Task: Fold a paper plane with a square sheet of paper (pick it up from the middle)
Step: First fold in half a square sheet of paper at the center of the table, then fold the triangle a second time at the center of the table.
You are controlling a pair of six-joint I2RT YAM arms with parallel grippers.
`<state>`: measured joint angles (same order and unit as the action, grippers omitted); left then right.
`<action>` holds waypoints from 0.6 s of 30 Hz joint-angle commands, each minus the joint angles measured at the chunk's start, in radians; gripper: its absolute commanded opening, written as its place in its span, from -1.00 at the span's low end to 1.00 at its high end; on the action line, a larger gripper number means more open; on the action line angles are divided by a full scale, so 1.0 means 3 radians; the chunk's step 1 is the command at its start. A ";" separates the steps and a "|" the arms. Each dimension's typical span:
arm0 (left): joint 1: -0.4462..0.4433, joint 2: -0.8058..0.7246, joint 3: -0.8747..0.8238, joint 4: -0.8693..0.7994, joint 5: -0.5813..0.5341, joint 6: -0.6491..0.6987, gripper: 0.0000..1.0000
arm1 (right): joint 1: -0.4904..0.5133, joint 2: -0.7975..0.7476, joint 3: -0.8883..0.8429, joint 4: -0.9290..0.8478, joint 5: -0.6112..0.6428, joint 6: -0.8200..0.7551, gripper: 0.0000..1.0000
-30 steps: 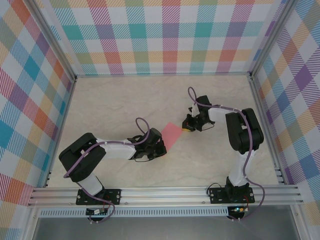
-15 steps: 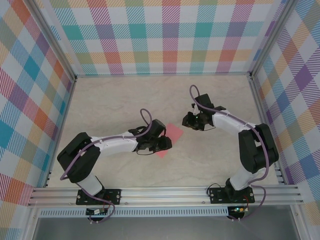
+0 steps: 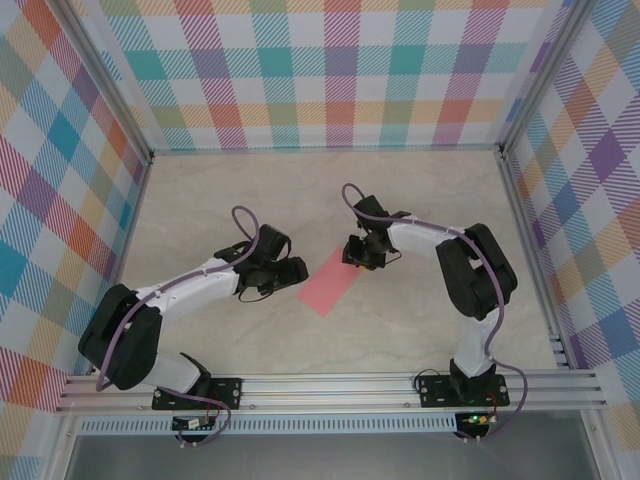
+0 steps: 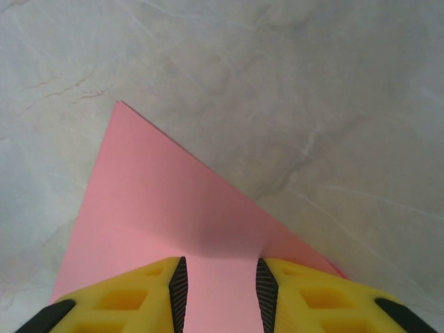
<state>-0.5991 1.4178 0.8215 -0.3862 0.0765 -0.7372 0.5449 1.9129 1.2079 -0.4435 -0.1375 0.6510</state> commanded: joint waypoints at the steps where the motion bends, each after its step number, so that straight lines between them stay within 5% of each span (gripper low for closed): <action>1: 0.0105 -0.0133 -0.0108 -0.0124 0.0027 0.0053 0.51 | 0.0042 0.0223 0.0155 -0.0067 0.0009 -0.0041 -0.30; 9: 0.0197 -0.0169 -0.0311 0.0100 0.0430 0.0018 0.67 | 0.0045 0.0528 0.0483 0.0099 -0.0687 -0.0527 -0.31; 18: 0.0190 -0.0201 -0.0563 0.0566 0.0913 -0.0212 0.72 | 0.0050 0.0215 0.0511 0.0070 -0.0458 -0.0396 -0.28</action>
<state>-0.5507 1.3800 0.6754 -0.2836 0.2775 -0.7677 0.5522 2.0274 1.3487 -0.4110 -0.2962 0.5343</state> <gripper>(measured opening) 0.855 0.359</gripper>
